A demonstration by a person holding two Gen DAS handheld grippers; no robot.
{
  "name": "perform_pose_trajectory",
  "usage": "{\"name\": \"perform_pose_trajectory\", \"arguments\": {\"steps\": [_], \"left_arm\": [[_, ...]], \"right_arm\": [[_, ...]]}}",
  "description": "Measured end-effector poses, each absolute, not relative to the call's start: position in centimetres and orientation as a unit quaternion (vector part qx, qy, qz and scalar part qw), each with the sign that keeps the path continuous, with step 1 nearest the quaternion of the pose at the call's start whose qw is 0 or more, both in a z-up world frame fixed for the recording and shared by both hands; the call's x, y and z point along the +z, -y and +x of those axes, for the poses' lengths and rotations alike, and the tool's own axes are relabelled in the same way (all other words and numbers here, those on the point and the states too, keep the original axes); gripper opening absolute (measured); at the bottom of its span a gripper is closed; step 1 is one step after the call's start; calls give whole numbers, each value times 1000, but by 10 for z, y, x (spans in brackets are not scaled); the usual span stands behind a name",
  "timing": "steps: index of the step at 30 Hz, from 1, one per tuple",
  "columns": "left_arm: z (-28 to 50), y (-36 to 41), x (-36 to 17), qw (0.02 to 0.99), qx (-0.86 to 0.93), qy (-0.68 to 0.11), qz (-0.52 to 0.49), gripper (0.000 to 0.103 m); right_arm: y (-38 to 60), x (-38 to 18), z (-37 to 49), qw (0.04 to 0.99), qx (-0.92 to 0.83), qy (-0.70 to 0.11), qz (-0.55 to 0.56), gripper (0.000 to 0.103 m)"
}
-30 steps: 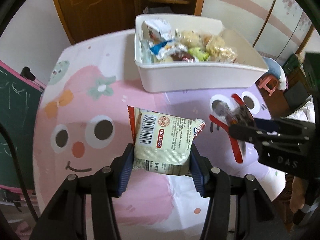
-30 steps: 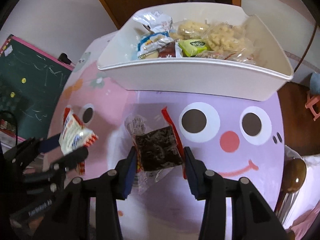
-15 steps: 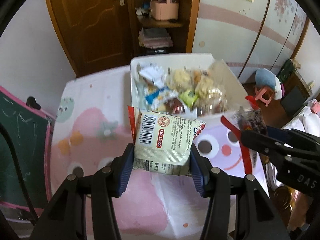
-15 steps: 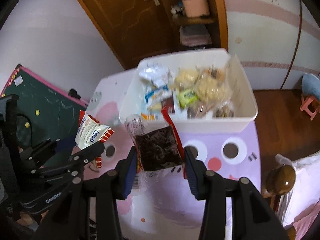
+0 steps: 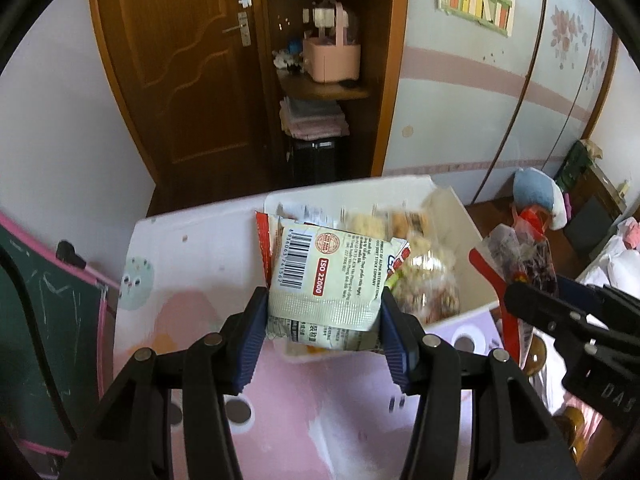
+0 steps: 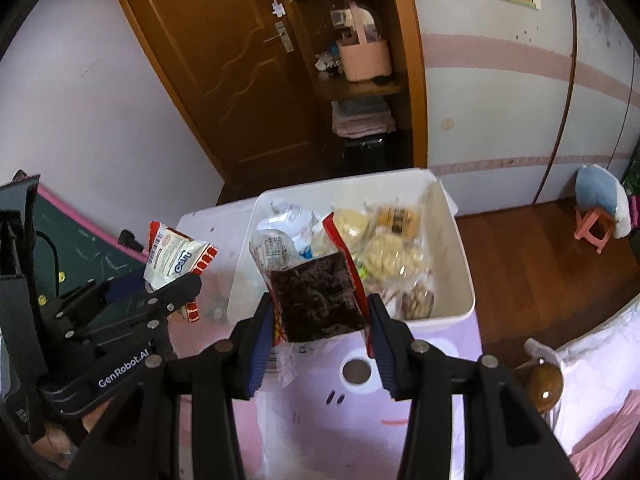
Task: Organize snacks
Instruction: 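Carry both packets over the white tray and open both tools to drop them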
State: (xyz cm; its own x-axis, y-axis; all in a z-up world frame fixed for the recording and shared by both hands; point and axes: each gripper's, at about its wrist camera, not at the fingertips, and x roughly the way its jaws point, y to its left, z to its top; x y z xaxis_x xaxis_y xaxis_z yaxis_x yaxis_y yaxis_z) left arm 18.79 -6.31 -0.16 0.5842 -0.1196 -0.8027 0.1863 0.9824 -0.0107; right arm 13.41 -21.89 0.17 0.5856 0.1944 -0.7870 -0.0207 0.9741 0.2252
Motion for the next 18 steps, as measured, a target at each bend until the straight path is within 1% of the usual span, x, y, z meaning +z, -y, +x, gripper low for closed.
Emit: {"name": "perform_pose_trajectory", "arguments": {"steps": [5,9,18], "left_arm": [[225,71,6,894,-80,-439,33,51],[254,78,2,892,-76,-444,29,51],[308,91,-38,876,-64,-478,19,51]], "right_arm": [[223,11,162,892,39,-439,102,45],[231,10,189,893,18,-437,107,45],[245,-15,248,884,-17,-453,112,46]]}}
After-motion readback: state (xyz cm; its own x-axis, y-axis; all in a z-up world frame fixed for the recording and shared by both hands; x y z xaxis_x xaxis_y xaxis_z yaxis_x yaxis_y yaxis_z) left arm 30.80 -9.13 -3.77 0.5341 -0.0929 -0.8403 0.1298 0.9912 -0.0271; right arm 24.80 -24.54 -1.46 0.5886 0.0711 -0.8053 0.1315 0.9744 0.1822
